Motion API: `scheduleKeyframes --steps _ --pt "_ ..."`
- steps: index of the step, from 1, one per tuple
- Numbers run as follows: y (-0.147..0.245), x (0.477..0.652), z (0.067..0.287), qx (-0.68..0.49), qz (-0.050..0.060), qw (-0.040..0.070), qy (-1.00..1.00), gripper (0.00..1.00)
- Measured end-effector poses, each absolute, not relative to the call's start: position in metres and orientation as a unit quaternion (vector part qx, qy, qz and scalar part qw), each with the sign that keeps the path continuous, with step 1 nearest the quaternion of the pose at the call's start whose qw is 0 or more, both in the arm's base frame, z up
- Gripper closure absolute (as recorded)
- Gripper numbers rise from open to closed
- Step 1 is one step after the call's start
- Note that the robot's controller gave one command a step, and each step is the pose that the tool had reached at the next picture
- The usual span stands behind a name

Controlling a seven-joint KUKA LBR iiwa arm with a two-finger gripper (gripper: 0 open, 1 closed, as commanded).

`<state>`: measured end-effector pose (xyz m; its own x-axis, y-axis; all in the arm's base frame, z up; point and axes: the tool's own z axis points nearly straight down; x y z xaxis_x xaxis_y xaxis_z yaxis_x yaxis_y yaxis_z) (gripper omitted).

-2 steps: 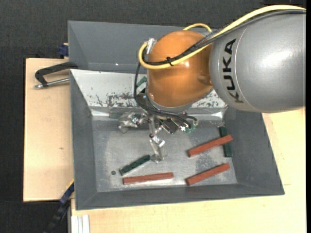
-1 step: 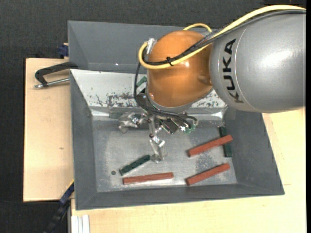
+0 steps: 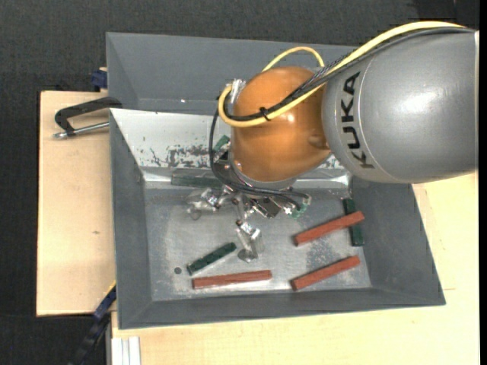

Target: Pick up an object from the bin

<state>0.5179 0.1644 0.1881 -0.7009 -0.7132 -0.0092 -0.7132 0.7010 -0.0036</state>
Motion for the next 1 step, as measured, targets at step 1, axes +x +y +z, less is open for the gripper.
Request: scheduleKeyframes --steps 1 --pt "0.1483 0.5164 0.1217 -0.443 0.0 0.003 0.897 0.0"
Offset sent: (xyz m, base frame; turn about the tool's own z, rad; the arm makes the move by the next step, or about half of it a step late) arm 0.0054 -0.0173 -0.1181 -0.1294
